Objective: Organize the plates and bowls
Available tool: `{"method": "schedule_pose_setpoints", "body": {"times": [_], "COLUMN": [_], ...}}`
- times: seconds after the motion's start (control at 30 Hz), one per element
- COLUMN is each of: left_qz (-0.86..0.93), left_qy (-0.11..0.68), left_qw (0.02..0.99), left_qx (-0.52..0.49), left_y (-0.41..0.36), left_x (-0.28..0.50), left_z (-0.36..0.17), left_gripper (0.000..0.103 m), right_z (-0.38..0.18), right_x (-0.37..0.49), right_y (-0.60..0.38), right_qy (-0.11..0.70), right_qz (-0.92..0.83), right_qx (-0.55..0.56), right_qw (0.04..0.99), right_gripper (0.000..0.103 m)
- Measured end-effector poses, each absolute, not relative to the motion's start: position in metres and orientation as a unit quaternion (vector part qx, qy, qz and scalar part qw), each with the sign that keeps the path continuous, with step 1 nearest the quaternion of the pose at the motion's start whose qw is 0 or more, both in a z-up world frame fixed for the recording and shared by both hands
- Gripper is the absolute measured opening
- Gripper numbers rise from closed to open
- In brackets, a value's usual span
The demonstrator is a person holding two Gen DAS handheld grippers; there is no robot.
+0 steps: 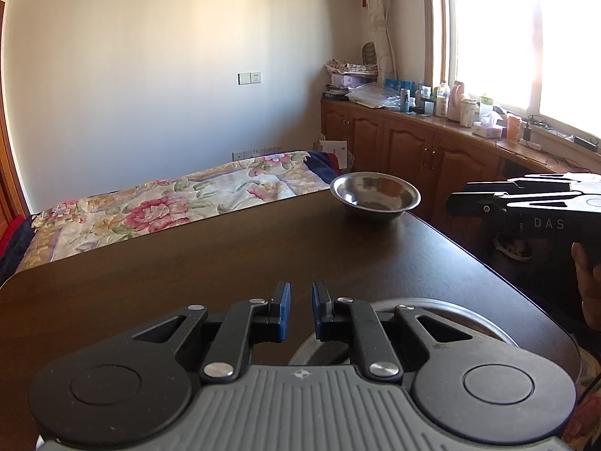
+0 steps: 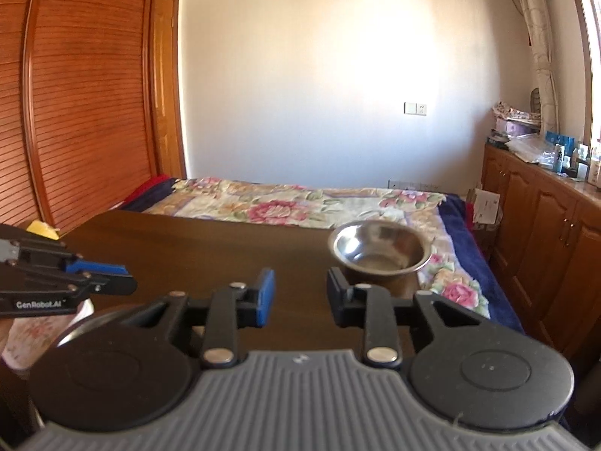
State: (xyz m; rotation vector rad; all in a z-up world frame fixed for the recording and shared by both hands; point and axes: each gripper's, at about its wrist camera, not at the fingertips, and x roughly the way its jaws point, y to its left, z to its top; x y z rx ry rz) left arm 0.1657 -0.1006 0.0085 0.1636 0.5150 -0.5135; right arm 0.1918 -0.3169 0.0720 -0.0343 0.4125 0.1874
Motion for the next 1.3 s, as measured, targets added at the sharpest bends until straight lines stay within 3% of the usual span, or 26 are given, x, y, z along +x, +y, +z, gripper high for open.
{"method": "schedule_pose_setpoints", "body": {"times": [0.27,0.37,0.57,0.7,1.3], "left_qz": [-0.249,-0.248,-0.252,-0.262,-0.307], "left_qy": [0.258,0.257,0.25,0.246,0.271], "left_qw": [0.93,0.93,0.929,0.928,0.906], "left_qx": [0.076,0.084,0.099,0.102,0.111], "left_y": [-0.111,-0.118,-0.136,-0.149,-0.216], "left_x": [0.195,0.207,0.229,0.24,0.298], "left_z": [0.016,0.019,0.022,0.024,0.011], "left_gripper": [0.027,0.032,0.05,0.064,0.064], "right_z": [0.071,0.072,0.066,0.059,0.044], "right_x": [0.214,0.222,0.241,0.253,0.296], "right_y": [-0.332,-0.339,-0.354,-0.363,-0.401], "right_qy": [0.196,0.191,0.183,0.184,0.208], "right_qz": [0.091,0.089,0.08,0.073,0.051], "right_qx": [-0.02,-0.02,-0.015,-0.007,0.01], "right_qw": [0.976,0.977,0.98,0.98,0.977], "right_gripper": [0.033,0.043,0.053,0.054,0.058]}}
